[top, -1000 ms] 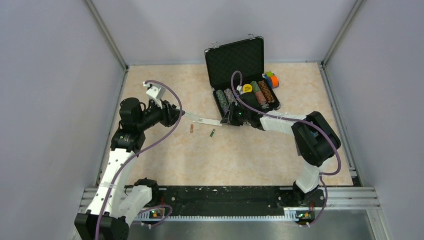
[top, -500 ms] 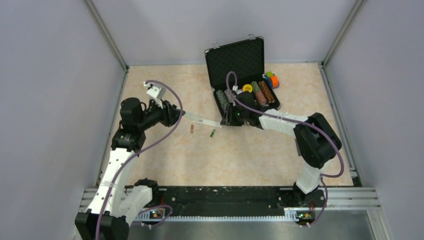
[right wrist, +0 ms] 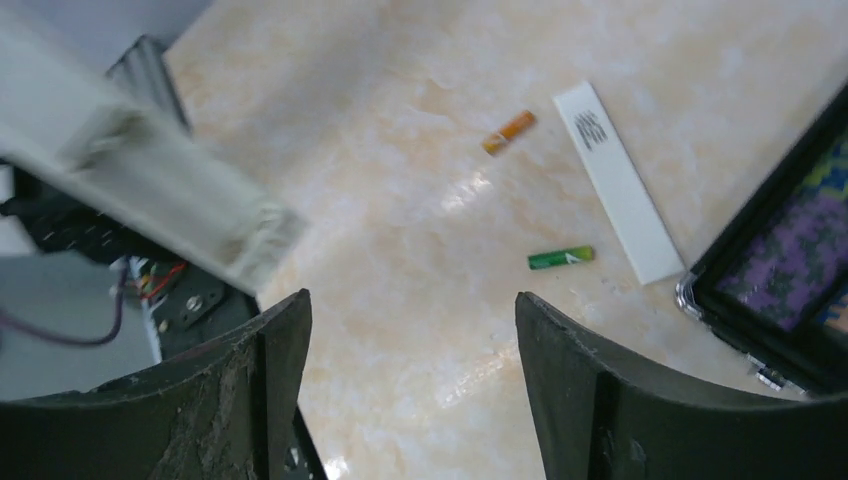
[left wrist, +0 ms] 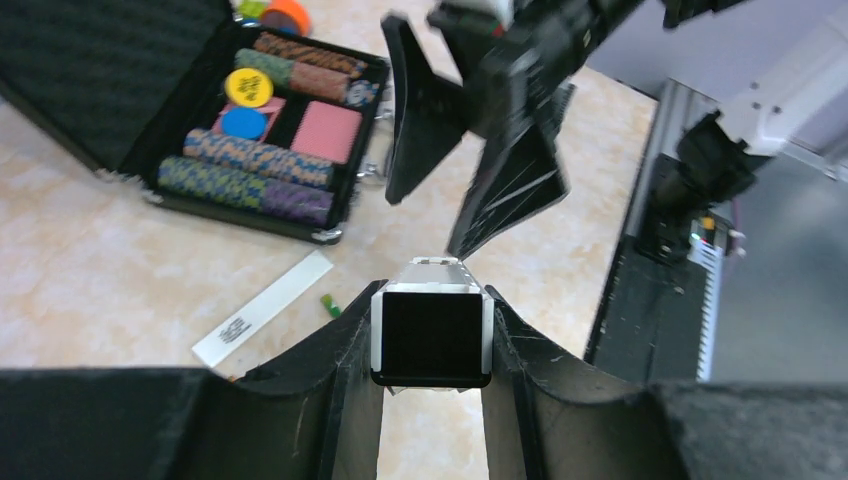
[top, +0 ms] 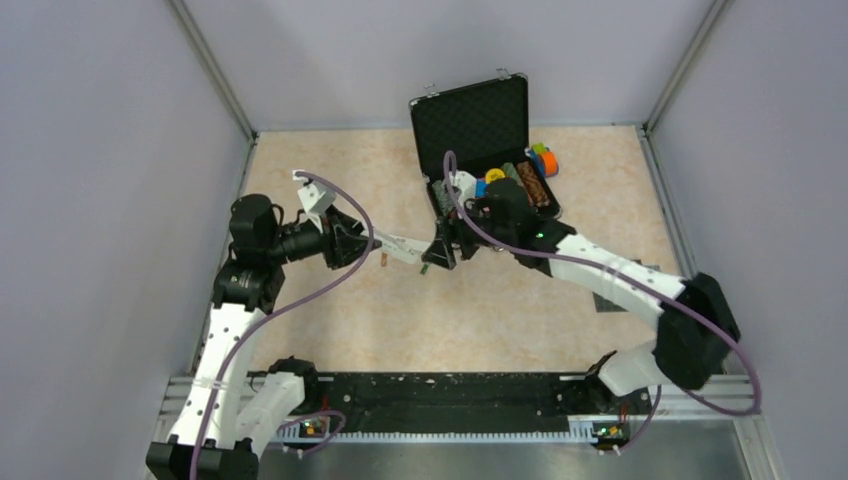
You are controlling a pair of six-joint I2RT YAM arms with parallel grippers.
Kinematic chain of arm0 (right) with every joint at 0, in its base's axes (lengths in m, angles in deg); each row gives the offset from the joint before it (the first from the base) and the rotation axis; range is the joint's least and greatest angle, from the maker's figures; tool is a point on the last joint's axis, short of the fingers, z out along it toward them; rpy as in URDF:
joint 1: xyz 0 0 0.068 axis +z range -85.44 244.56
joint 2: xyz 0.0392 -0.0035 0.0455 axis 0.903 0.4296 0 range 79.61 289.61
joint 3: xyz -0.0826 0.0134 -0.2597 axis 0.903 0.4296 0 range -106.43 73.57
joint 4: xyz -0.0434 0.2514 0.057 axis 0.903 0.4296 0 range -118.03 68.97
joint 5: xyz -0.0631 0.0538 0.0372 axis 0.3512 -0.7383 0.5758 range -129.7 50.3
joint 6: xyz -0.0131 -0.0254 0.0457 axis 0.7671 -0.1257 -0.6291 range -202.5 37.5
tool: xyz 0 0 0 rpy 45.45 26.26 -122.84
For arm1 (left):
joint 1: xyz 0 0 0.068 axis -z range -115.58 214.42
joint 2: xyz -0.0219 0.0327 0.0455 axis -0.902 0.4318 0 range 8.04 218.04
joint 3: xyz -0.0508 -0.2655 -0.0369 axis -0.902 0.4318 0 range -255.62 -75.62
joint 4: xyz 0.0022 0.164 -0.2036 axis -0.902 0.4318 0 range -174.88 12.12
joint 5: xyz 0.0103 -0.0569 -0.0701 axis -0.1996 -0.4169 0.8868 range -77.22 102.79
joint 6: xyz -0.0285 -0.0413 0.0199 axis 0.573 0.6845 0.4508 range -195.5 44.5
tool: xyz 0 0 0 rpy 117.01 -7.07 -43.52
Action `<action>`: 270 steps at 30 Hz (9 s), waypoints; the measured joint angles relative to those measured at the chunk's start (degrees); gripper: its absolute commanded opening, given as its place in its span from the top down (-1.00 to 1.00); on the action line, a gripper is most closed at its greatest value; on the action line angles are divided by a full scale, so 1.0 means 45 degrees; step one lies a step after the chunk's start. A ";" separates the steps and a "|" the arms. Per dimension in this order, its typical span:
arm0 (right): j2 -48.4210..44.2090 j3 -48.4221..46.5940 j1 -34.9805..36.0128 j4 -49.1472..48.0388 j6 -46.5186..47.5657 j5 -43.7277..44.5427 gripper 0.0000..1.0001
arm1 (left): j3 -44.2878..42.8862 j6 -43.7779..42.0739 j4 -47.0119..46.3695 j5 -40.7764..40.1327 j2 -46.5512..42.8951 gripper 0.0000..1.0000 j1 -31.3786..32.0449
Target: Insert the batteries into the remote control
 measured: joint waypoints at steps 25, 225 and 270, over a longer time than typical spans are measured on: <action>-0.1209 -0.3303 0.0733 0.2137 0.4056 -0.7664 -0.68 | -0.2516 0.1127 0.0554 0.5013 0.0792 1.00 0.0000; -0.3915 -0.0102 0.2531 -0.2982 -0.0607 0.5430 1.00 | 0.2375 1.1404 -0.9797 -0.3167 0.2395 1.00 0.1914; -0.2934 0.0398 0.3424 -0.5940 0.1073 0.6271 0.90 | 0.2297 1.7131 -1.2434 -0.5353 0.3609 1.00 0.1904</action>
